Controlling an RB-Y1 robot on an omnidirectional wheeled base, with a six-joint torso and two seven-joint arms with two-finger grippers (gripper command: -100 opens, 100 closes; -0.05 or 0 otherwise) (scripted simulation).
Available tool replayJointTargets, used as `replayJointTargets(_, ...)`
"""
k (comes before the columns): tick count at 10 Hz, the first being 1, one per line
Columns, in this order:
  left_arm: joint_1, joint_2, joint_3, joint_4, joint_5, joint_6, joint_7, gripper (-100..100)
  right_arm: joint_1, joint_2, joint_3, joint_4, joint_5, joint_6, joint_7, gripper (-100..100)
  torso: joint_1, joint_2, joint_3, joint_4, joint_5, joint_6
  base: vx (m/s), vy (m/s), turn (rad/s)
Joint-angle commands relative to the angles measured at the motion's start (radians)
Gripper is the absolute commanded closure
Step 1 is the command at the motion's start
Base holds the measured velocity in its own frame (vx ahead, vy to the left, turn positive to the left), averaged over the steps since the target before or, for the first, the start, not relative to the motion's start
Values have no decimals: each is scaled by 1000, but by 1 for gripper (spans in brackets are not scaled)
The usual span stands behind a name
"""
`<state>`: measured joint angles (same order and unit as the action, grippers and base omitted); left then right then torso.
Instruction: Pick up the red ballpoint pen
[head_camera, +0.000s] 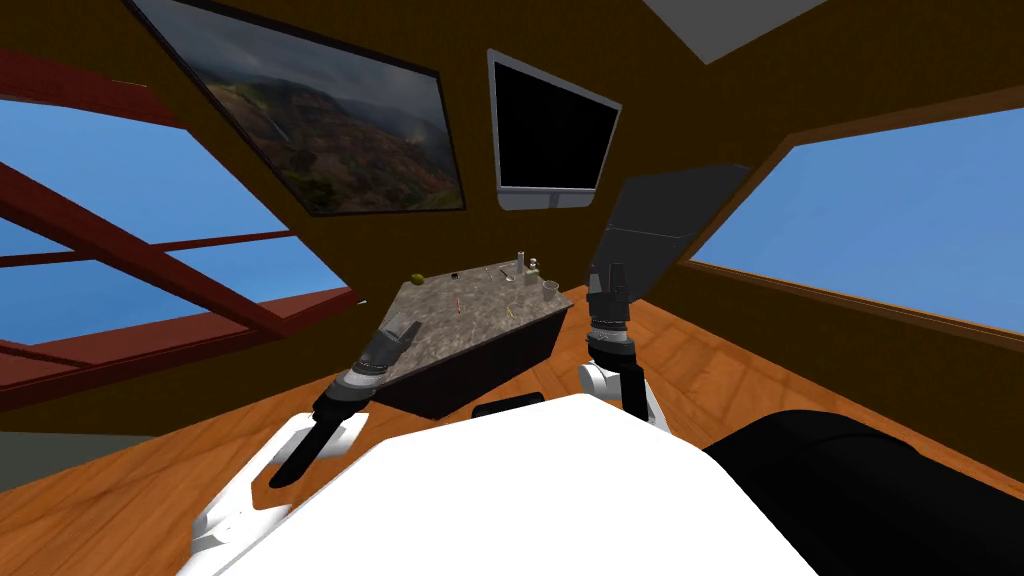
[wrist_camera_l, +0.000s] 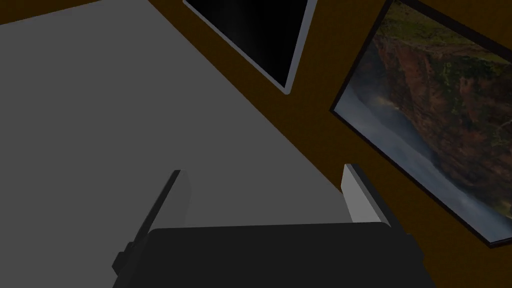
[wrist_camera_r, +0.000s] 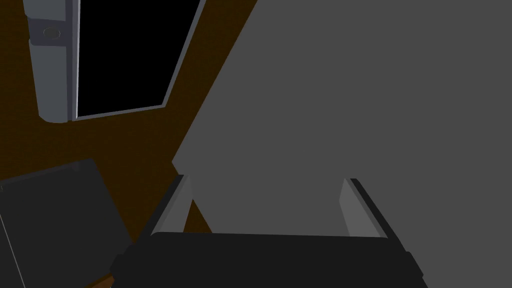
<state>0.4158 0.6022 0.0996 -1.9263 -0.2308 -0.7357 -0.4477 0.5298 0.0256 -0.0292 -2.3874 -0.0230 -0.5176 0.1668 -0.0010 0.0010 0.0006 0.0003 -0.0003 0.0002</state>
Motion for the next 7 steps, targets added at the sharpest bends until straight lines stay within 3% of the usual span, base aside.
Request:
replayJointTargets(1, -9, 34, 3, 18, -18, -14, -18, -100, 0, 0, 0, 0, 0, 0, 0, 0, 0, 0, 0, 0, 0, 0, -12, -22, -131)
replayJointTargets(2, -23, 72, 6, 61, -58, -45, -53, -100, 0, 0, 0, 0, 0, 0, 0, 0, 1, 0, 0, 0, 0, -1, -11, -34, -247)
replayJointTargets(3, -23, 84, 6, 61, -58, -45, -53, -100, 0, 0, 0, 0, 0, 0, 0, 0, 0, 0, 0, 0, 0, 0, -7, -23, -133)
replayJointTargets(4, -38, 121, 7, 102, -100, -75, -89, -100, 0, 0, 0, 0, 0, 0, 0, 0, 1, 0, 0, 0, 0, -1, -3, -34, -248)
replayJointTargets(5, -38, 135, 7, 105, -100, -75, -89, -100, 0, 0, 0, 0, 0, 0, 0, 0, 0, -1, 0, 0, 0, 0, 0, -23, -147)
replayJointTargets(6, -53, 173, 7, 149, -144, -105, -124, -100, 0, 0, 0, 0, 0, 0, 0, 0, 1, -1, 0, 0, 0, -1, 3, -25, -238)
replayJointTargets(7, -53, 185, 7, 151, -145, -105, -124, -100, 0, 0, 0, 0, 0, 0, 0, 0, 0, -1, -1, 0, 0, 0, 1, -19, -162)
